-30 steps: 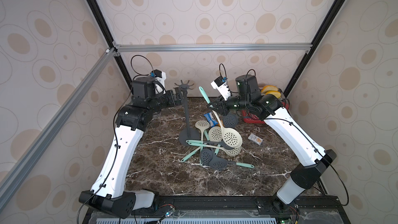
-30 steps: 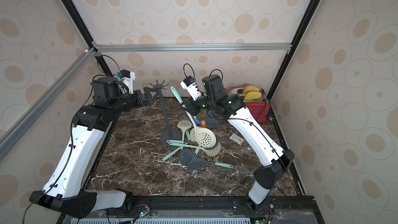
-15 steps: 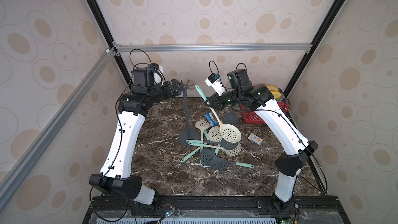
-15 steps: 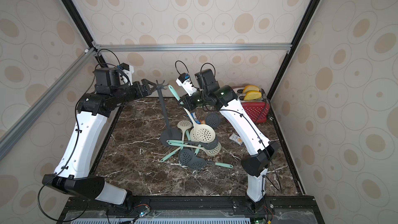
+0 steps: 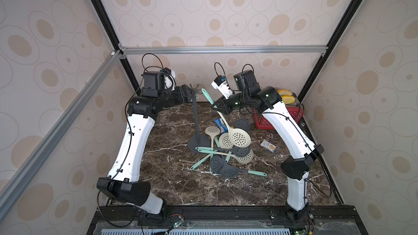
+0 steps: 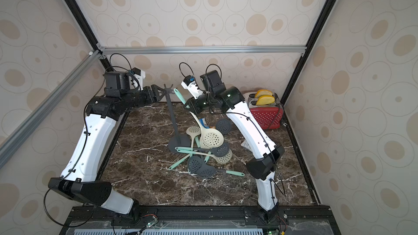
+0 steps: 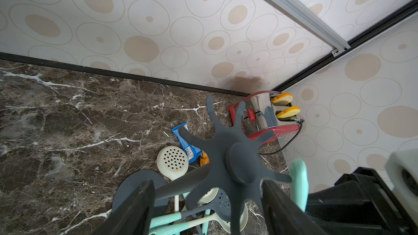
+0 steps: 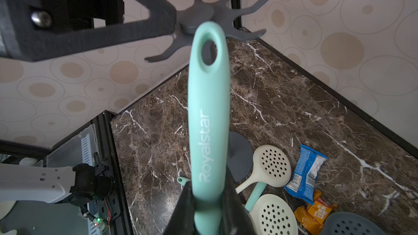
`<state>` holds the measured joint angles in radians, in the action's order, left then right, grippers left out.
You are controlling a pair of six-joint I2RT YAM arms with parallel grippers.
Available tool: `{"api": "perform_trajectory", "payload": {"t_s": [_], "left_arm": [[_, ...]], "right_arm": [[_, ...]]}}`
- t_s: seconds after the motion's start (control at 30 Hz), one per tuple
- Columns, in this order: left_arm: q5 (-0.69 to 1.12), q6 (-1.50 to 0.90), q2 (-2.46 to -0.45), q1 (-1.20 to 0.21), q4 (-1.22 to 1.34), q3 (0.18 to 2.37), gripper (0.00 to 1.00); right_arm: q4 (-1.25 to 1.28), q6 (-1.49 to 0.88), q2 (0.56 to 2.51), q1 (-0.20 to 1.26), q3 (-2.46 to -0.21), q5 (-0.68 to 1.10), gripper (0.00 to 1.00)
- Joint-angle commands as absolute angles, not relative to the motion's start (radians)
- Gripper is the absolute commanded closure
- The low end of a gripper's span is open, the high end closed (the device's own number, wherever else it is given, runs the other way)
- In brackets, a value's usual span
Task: Hang the skimmer on the kitchen utensil rack
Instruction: Hang the skimmer on the rack.
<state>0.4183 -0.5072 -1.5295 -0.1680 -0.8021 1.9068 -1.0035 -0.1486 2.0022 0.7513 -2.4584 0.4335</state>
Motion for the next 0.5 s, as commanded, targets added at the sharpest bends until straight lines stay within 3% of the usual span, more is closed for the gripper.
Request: {"api": "perform_trajectory", "payload": {"t_s": [0.0,0.47], "left_arm": [[0.431,-0.486,-1.519,-0.166,-0.809,1.909,0.24],[0.451,-0.486,-1.515,-0.166,-0.802,1.892,0.25]], "right_arm": [[-1.029,-0.141,2.017,0.756,-2.484,0.433,1.00],[-1.053,-0.142,2.070,0.762,-2.513,0.430,1.00]]}}
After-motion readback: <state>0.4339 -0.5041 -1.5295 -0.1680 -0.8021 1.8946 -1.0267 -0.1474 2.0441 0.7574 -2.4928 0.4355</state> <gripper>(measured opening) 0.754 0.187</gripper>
